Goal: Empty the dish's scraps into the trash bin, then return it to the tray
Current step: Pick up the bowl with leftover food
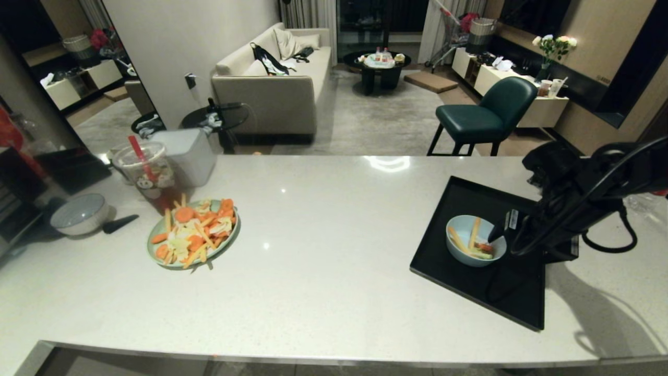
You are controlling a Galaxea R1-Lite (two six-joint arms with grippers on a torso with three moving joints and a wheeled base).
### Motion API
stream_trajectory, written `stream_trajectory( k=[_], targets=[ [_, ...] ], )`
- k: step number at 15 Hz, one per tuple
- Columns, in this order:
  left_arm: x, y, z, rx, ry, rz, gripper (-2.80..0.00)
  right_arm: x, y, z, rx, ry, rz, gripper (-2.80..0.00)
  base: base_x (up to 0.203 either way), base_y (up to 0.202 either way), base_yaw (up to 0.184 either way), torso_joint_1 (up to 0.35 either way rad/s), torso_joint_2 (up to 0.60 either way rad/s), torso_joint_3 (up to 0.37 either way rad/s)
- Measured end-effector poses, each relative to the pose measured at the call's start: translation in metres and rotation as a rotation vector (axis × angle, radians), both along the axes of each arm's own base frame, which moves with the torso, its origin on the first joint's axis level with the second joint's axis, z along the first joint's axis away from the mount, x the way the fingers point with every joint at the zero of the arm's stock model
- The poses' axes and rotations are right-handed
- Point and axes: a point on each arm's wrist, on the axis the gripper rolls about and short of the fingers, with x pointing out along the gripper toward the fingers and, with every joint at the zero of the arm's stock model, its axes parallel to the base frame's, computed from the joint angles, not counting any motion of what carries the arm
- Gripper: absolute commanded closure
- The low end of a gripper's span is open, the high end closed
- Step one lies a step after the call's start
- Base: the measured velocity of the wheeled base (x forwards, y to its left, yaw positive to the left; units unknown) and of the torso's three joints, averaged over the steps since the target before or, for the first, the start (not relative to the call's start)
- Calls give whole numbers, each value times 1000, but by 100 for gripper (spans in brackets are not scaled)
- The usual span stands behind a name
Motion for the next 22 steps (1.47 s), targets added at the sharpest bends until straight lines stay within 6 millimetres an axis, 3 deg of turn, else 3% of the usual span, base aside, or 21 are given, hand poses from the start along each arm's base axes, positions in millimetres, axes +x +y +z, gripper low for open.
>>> stream_trajectory(
  k=[5, 15, 16, 22],
  targets=[
    [0, 0, 0, 0, 0, 1, 0, 16, 2, -15, 24, -25, -40, -280, 0, 0, 0, 0, 0, 0],
    [0, 0, 0, 0, 0, 0, 0, 20, 7, -30, 20, 17, -33, -280, 0, 0, 0, 0, 0, 0],
    [0, 0, 0, 0, 0, 0, 0, 20, 7, -30, 21, 19, -35, 0, 0, 0, 0, 0, 0, 0],
    [0, 0, 0, 0, 0, -1, 0, 21, 18, -36, 0, 27, -58, 0, 0, 0, 0, 0, 0, 0]
  ],
)
